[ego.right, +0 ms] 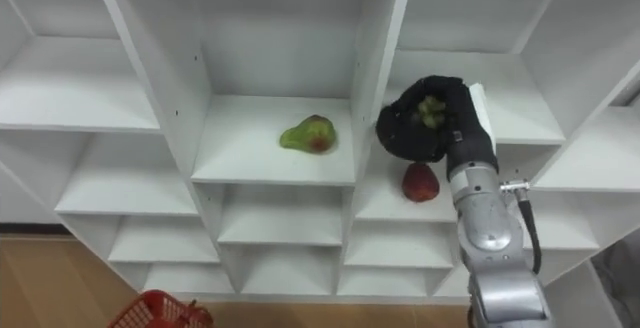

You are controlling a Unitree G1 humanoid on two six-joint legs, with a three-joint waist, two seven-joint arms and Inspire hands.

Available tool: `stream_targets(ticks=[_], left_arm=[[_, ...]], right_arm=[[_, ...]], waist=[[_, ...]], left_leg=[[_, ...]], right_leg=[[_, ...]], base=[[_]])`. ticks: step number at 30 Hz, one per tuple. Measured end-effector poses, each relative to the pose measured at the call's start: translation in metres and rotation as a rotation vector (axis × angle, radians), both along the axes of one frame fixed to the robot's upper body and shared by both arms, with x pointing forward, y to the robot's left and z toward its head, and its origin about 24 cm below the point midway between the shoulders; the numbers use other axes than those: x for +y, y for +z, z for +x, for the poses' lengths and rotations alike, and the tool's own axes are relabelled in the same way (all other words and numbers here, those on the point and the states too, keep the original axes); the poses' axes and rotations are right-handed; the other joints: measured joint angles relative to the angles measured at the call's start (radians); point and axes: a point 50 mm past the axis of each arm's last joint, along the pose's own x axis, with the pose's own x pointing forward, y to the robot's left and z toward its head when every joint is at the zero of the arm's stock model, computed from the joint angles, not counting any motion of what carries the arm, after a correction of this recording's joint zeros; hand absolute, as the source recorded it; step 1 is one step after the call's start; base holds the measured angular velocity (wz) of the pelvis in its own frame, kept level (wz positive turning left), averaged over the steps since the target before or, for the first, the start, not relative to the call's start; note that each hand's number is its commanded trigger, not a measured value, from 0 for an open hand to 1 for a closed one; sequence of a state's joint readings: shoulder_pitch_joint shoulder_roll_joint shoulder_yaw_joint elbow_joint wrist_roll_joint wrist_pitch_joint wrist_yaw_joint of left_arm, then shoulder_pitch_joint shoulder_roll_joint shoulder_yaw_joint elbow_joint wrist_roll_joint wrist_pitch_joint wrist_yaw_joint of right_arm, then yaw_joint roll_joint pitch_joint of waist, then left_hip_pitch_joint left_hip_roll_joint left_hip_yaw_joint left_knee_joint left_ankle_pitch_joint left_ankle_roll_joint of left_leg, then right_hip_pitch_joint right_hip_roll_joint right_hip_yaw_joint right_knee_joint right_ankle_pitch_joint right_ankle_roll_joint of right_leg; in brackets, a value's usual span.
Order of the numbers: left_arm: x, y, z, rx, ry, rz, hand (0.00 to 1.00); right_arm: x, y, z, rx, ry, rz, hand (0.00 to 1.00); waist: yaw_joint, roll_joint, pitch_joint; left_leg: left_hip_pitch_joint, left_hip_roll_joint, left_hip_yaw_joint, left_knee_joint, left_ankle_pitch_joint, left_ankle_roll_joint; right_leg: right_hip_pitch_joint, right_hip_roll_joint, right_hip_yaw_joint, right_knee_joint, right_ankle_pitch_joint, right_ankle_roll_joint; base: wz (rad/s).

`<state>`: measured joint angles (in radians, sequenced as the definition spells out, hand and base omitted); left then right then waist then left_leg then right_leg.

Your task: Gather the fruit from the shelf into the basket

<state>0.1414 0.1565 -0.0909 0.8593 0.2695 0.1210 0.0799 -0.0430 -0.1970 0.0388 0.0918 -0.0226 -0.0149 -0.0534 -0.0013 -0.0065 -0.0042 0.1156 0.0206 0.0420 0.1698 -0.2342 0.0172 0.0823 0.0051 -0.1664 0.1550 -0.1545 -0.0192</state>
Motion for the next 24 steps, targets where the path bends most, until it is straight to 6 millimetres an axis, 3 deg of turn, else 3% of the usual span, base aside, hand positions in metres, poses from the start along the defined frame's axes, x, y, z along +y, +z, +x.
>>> stream_targets(ticks=[5,10,15,19,24], left_arm=[[-0.012,0.003,0.012,-0.082,0.087,-0.103,1.0],[-0.018,0.004,0.018,-0.111,0.142,-0.189,1.0],[-0.024,0.007,0.032,-0.14,0.18,-0.266,1.0],[-0.029,0.009,0.038,-0.163,0.227,-0.326,1.0],[-0.041,0.015,0.049,-0.209,0.212,-0.373,1.0]], right_arm=[[0.008,-0.009,-0.021,0.031,0.063,0.045,1.0],[0.014,-0.027,-0.034,0.149,0.111,0.058,1.0],[0.026,-0.024,-0.04,0.145,0.175,0.034,1.0],[0.035,-0.018,-0.041,0.124,0.219,0.022,1.0],[0.039,-0.031,-0.056,0.191,0.239,0.035,1.0]], waist=[[-0.019,0.009,-0.0009],[-0.022,-0.004,0.0008],[-0.025,-0.021,-0.0037],[-0.026,-0.023,-0.0042],[-0.027,-0.024,-0.002]], left_leg=[[-0.003,0.002,0.012,-0.002,0.0,0.0],[-0.012,0.002,0.048,-0.001,0.0,0.0],[-0.032,0.003,0.067,0.006,0.0,0.0],[-0.034,0.003,0.077,0.007,0.0,0.0],[-0.034,0.003,0.087,0.006,0.0,0.0]], right_leg=[[-0.018,-0.001,0.005,0.016,0.0,0.0],[-0.043,0.001,0.042,0.024,0.0,0.0],[-0.073,0.002,0.062,0.037,0.0,0.0],[-0.09,0.005,0.078,0.05,0.0,0.0],[-0.094,0.007,0.084,0.05,0.001,0.0]], base=[[-0.08],[-0.2],[-0.09],[-0.11],[-0.04]])
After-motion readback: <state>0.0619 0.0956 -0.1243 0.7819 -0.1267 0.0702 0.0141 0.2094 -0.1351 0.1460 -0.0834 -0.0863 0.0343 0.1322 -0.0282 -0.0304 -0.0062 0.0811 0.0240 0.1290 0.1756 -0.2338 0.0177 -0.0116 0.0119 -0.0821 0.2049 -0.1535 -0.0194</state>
